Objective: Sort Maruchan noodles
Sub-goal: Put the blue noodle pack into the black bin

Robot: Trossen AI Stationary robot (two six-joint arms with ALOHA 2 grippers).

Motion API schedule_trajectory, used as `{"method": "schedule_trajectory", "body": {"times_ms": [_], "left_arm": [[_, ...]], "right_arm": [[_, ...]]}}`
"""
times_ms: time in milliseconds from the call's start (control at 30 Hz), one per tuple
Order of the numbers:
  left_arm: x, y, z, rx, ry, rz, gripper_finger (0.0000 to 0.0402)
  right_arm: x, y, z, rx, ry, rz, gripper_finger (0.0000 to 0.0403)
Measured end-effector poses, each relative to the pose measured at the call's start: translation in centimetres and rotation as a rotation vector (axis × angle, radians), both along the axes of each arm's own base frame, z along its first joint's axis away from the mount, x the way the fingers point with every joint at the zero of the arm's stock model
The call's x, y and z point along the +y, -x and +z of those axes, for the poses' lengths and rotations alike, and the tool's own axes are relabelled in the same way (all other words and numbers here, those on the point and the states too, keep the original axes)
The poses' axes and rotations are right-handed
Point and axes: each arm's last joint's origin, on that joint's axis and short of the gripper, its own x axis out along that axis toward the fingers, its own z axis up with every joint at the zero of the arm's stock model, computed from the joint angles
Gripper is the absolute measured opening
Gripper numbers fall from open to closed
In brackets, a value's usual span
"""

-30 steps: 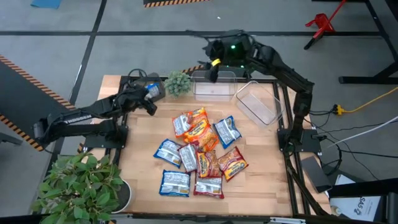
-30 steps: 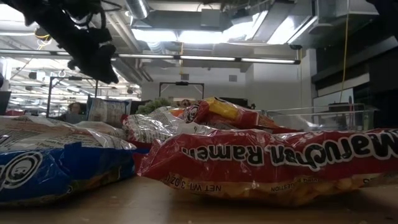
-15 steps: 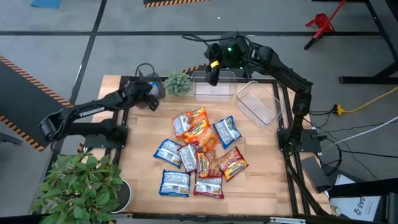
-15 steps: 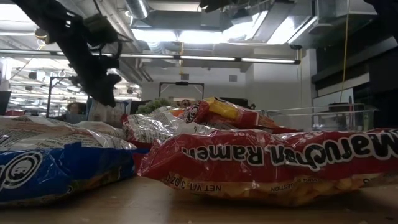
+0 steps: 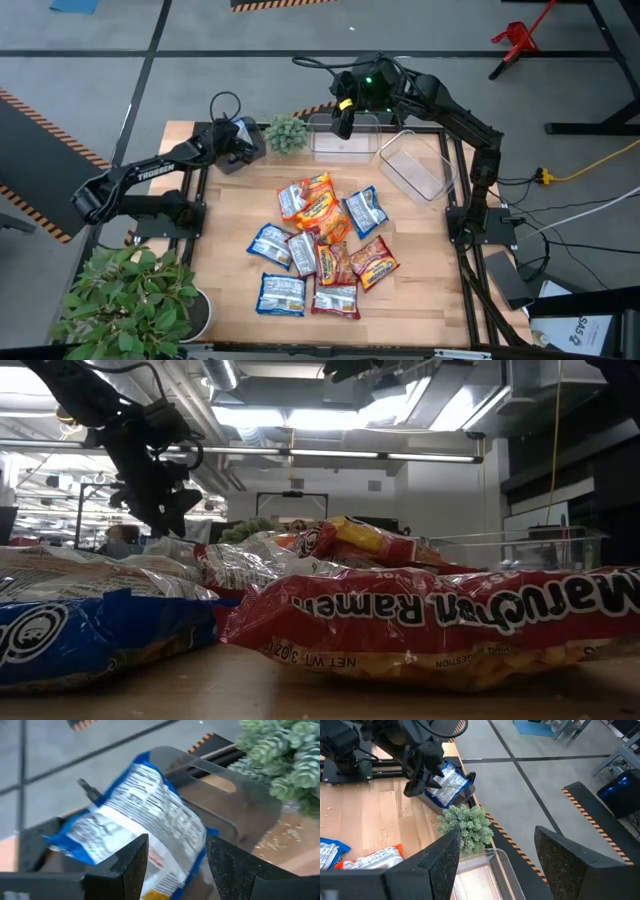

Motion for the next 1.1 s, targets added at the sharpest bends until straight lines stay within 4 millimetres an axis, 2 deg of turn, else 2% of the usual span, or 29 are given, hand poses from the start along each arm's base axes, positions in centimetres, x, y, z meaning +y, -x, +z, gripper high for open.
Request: {"method": "schedule_trajectory", "body": {"times_ms": [300,433,533,733,900,1100], "left_arm": [[0.1,0.1,-0.1,0.072,-0.029,0.005,0.0192],[-0.1,-0.2,-0.4,-0.049,0.07,-0.025,0.0192],[-0.4,-0.2,-0.1,-0.132,0.11,-0.04,0.0192],[-0.8,0.8,-0.3,-0.029,0.102,0.089,0.0192],[-0.4,1.1,-0.5,-0.062,0.117,0.155,0.0192],[0.3,1.4,-1.1,-0.099,0.153,0.226,0.0199]], "right_arm": [[0.1,0.0,0.0,-0.013,-0.024,-0.006,0.0241],[0.0,-0.3,-0.2,-0.043,-0.072,-0.005,0.0241],[-0.4,-1.7,-1.7,-0.051,-0.093,0.024,0.0241],[-1.0,-5.1,-5.9,-0.075,-0.184,0.08,0.0241],[-0.9,-6.1,-8.5,-0.025,-0.232,0.105,0.0241],[-0.9,-6.1,-9.3,0.004,-0.25,0.11,0.0241]]}}
